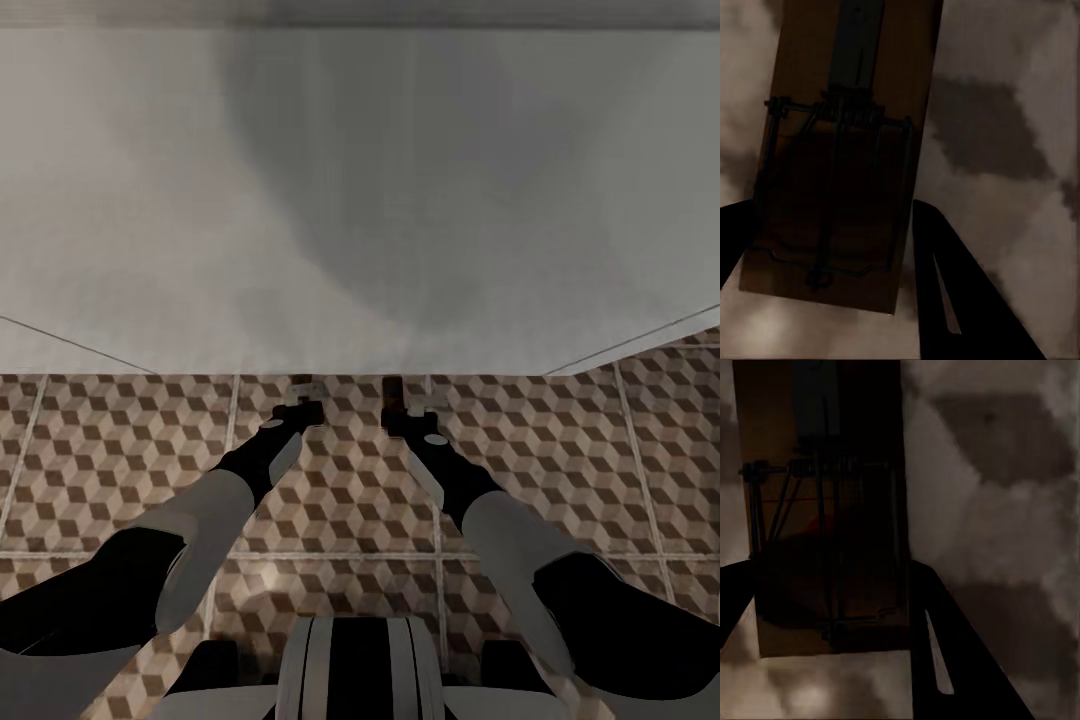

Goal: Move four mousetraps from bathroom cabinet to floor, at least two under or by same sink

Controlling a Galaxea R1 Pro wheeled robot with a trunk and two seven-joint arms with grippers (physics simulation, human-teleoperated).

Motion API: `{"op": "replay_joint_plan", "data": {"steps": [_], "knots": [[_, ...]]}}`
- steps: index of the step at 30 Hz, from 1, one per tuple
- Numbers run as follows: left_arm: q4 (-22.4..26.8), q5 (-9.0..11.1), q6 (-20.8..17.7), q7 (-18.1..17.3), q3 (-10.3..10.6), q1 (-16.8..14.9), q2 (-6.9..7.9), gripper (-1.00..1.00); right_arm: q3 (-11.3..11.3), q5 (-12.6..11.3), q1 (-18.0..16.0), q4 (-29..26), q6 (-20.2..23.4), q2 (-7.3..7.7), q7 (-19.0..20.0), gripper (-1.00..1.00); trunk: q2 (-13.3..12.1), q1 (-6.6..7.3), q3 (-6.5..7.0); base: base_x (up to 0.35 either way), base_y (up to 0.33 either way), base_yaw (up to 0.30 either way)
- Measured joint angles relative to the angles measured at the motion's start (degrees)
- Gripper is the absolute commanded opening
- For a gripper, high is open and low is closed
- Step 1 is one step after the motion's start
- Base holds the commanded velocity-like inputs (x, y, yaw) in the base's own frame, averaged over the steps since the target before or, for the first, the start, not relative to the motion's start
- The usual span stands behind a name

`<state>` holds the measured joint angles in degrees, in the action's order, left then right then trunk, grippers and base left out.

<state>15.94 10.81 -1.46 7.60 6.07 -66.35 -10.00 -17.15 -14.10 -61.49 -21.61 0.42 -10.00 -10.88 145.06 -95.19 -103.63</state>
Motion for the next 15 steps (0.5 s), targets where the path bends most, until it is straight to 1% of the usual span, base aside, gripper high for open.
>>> {"op": "replay_joint_plan", "data": {"steps": [5,15], "knots": [[0.0,0.0,0.1,0.0,0.0,0.0,0.0,-1.0,0.0,0.0,0.0,0.0,0.0,0.0,0.0,-1.0,0.0,-0.02,0.0,0.068,0.0,0.0],[0.0,0.0,0.1,0.0,0.0,0.0,0.0,-1.0,0.0,0.0,0.0,0.0,0.0,0.0,0.0,-1.0,0.0,-0.02,0.0,0.011,0.0,0.0]]}}
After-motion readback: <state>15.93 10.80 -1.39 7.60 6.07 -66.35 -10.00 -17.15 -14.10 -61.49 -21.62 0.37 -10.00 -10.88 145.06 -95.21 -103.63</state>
